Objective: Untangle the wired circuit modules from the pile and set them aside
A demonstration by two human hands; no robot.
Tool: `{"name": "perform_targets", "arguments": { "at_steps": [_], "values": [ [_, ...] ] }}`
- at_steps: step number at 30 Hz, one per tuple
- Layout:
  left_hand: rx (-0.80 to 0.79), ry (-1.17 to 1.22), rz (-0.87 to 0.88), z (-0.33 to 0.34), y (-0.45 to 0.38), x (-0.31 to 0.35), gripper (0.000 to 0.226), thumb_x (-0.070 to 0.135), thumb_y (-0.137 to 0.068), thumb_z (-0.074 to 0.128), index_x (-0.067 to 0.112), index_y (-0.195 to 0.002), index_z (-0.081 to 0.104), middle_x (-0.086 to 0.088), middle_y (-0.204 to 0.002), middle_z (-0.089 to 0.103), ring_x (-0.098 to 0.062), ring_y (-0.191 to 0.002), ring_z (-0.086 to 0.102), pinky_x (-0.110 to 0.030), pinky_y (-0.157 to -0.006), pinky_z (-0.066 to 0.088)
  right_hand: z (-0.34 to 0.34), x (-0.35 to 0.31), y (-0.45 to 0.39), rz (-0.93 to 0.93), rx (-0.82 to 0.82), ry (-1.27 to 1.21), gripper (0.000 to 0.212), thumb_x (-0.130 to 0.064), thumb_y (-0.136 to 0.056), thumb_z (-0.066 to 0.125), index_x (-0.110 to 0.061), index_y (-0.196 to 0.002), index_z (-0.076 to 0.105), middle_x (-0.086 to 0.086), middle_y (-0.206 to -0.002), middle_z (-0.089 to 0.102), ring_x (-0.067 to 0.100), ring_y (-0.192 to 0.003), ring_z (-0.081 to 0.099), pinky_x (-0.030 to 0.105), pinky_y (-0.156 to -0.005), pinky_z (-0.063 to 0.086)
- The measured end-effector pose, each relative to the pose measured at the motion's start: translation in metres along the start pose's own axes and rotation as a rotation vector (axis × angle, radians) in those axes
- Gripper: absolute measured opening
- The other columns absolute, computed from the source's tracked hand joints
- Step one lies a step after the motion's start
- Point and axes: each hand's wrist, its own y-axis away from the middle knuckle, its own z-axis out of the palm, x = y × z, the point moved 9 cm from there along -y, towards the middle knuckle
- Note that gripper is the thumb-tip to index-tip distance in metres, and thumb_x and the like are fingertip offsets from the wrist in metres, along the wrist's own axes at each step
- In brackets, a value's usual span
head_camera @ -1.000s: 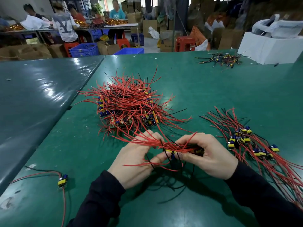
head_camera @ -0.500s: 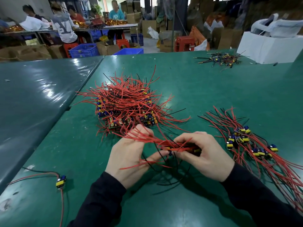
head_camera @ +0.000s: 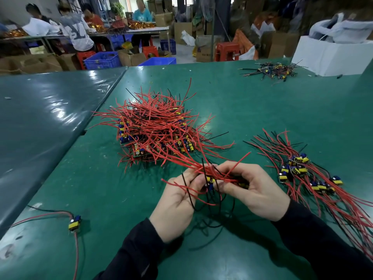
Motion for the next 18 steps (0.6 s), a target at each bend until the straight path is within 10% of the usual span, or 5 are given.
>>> {"name": "perform_targets", "arguments": {
  "at_steps": [3, 18],
  "values": [
    [0.071, 0.135, 0.004, 0.0, -0.005, 0.023, 0.025, 0.011, -0.093, 0.043, 0.013, -0.105, 0.064, 0.008, -0.103, 0.07, -0.004, -0.104, 0.062, -0.015, -0.09, 0.044, 0.003, 0.001, 0.001, 0.003, 0.011, -0.041, 0.005, -0.009, -0.081, 0.062, -0.01, -0.085, 0.064, -0.024, -0.085, 0.069, -0.01, -0.078, 0.058, 0.01, -0.074, 0.046],
    [0.051, 0.33, -0.073, 0.0, -0.005, 0.003, 0.024, 0.01, -0.09, 0.045, 0.018, -0.096, 0.066, 0.014, -0.094, 0.072, 0.001, -0.092, 0.064, -0.014, -0.084, 0.046, 0.009, 0.016, -0.001, 0.056, 0.011, -0.122, 0.021, -0.013, -0.081, 0.064, -0.032, -0.084, 0.073, -0.019, -0.079, 0.068, -0.008, -0.075, 0.058, 0.01, -0.072, 0.045]
  ]
}}
